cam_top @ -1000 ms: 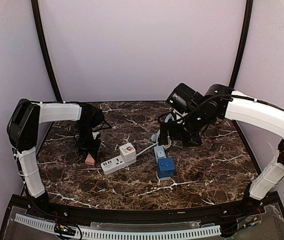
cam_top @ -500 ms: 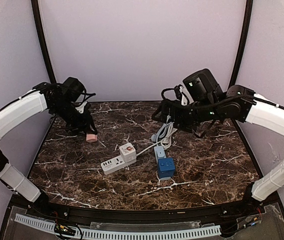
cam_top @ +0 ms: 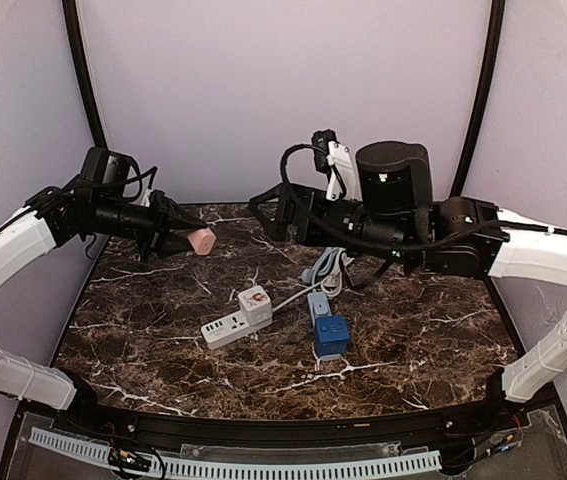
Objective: Insert the plug
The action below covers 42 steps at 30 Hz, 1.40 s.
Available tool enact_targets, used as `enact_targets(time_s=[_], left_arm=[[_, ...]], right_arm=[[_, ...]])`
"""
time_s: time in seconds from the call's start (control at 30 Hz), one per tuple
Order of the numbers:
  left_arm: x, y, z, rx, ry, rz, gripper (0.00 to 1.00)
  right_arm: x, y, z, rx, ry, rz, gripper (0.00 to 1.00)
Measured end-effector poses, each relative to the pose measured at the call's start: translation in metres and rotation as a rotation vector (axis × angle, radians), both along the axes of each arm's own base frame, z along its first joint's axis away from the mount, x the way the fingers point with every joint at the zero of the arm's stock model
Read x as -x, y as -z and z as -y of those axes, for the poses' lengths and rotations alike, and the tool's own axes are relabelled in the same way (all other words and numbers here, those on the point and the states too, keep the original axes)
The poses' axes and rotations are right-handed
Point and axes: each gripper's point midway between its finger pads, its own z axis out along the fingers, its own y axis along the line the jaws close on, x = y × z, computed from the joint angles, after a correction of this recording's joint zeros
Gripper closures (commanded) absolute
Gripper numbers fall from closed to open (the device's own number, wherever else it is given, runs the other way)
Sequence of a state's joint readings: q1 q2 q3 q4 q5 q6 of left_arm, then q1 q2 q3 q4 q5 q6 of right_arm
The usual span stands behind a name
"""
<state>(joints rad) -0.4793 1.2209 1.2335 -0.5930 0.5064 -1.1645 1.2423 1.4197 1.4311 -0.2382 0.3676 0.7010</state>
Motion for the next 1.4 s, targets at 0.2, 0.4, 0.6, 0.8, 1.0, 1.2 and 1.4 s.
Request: enact_targets(time_s=[0.2, 0.4, 0.6, 0.8, 1.0, 1.2, 1.4], left_arm=[[0.000, 0.004, 0.003, 0.155, -0.127, -0.139, 0.99], [0.002, -0.007, 0.003, 0.262, -0.186, -0.184, 0.99], [0.004, -0.007, 0.000, 0.299, -0.228, -0.213, 0.99], [0.004, -0.011, -0.002, 0.321, -0.245, -0.216, 0.99], [0.004, -0.009, -0.002, 0.326, -0.255, -0.229, 0.99], [0.003, -0.009, -0.001, 0.331, -0.255, -0.232, 0.99], [0.003, -0.008, 0.000, 0.331, -0.256, -0.239, 0.99]], right_arm=[[0.003, -0.005, -0.025, -0.005, 0.026, 0.104, 0.08], [-0.007, 0.019, -0.049, 0.030, 0.072, 0.060, 0.15], [-0.013, 0.032, -0.065, 0.041, 0.111, -0.029, 0.22], [-0.015, 0.048, -0.082, 0.071, 0.111, -0.087, 0.23], [-0.014, 0.055, -0.100, 0.097, 0.076, -0.099, 0.28], [-0.014, 0.057, -0.110, 0.108, 0.062, -0.106, 0.34], [-0.019, 0.069, -0.114, 0.149, 0.055, -0.114, 0.39]])
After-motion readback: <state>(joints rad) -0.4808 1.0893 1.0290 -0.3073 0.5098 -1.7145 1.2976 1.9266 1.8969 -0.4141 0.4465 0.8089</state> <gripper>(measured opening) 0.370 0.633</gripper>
